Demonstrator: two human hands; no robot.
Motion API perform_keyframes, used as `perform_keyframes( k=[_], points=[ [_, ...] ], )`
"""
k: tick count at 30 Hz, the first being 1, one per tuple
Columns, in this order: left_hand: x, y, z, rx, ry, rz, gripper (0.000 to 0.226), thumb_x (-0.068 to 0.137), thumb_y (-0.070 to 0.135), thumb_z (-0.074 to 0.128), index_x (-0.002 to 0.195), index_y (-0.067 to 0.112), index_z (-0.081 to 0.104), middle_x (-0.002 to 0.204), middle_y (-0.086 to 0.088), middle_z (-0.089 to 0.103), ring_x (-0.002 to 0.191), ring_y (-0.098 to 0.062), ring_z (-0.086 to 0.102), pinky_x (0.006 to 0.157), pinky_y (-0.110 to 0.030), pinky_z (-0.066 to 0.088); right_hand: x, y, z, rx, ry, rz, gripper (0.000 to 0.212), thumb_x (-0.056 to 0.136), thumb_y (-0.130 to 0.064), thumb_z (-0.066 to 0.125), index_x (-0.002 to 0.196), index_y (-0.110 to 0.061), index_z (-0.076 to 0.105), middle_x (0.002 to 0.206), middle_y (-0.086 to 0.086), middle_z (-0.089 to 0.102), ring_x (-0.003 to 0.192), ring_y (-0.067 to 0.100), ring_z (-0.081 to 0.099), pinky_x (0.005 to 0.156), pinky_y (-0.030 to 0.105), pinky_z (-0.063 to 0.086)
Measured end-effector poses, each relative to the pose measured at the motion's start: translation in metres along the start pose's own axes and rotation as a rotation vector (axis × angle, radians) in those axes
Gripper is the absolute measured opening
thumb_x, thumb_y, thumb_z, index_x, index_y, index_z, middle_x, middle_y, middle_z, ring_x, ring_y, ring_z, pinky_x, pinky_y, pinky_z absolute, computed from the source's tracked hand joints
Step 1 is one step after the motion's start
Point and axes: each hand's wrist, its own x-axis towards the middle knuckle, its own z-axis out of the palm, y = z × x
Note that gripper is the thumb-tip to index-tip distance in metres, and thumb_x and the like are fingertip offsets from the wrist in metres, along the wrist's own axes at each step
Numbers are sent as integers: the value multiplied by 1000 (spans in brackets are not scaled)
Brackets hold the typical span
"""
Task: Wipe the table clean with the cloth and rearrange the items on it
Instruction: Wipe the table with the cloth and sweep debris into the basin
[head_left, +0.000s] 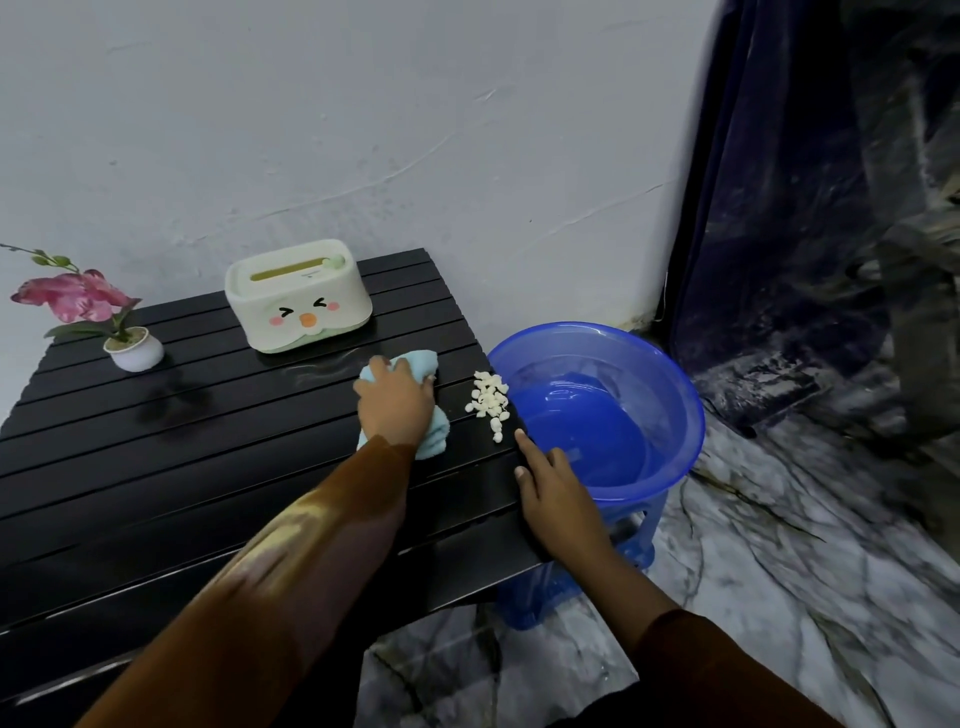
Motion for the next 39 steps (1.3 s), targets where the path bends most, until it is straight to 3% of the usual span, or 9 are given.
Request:
perform_keyframes(
  k=[5, 11, 17, 23, 28, 36, 39],
  points=[
    [-3, 42, 18, -18, -27, 56, 48, 97, 37, 41, 134, 8, 44, 142, -14, 34, 121, -40, 40, 90, -42, 46, -1, 0, 1, -15, 25, -5, 49, 100, -31, 31, 148, -29, 18, 118, 7, 43, 84, 16, 48, 71, 29, 43],
    [-10, 79, 34, -36, -31, 61, 48, 98, 37, 38, 136, 7, 41, 144, -14, 32, 121, -38, 41, 93, -40, 46, 0, 0, 1, -14, 32, 4, 49, 100, -32, 30, 147, -29, 18, 125, 8, 43, 99, 22, 55, 75, 31, 45],
    [-9, 86, 12, -410, -4, -62, 43, 97, 34, 44, 133, 11, 48, 142, -11, 33, 122, -37, 39, 93, -42, 44, -2, -2, 2, 1, 54, 3, 49, 99, -32, 32, 146, -28, 21, 126, 8, 42, 100, 24, 56, 78, 35, 48],
    [-9, 40, -5, -207, -7, -96, 45, 97, 37, 42, 130, 6, 49, 140, -15, 33, 120, -40, 38, 92, -45, 45, -4, -2, 3, -11, 74, -1, 48, 99, -32, 33, 146, -29, 24, 125, 9, 43, 98, 27, 56, 73, 33, 43],
    [-26, 49, 12, -54, -17, -83, 44, 98, 35, 42, 128, 4, 48, 141, -14, 33, 120, -39, 40, 90, -42, 47, -3, -1, 3, -3, 63, 4, 48, 99, -33, 32, 146, -29, 24, 129, 9, 42, 104, 22, 54, 71, 25, 38],
    [-23, 85, 25, -149, -80, 5, 47, 98, 38, 40, 134, 9, 45, 142, -13, 33, 122, -36, 41, 94, -40, 46, 0, 0, 4, -7, 53, 14, 46, 99, -34, 31, 144, -25, 27, 128, 7, 43, 105, 20, 55, 73, 25, 42],
    [-23, 78, 15, -244, -55, -3, 48, 97, 40, 42, 136, 11, 44, 142, -11, 33, 123, -35, 40, 93, -39, 46, -2, -2, 4, -45, 71, 8, 46, 99, -34, 31, 144, -25, 25, 130, 8, 43, 105, 23, 56, 79, 33, 48]
  ],
)
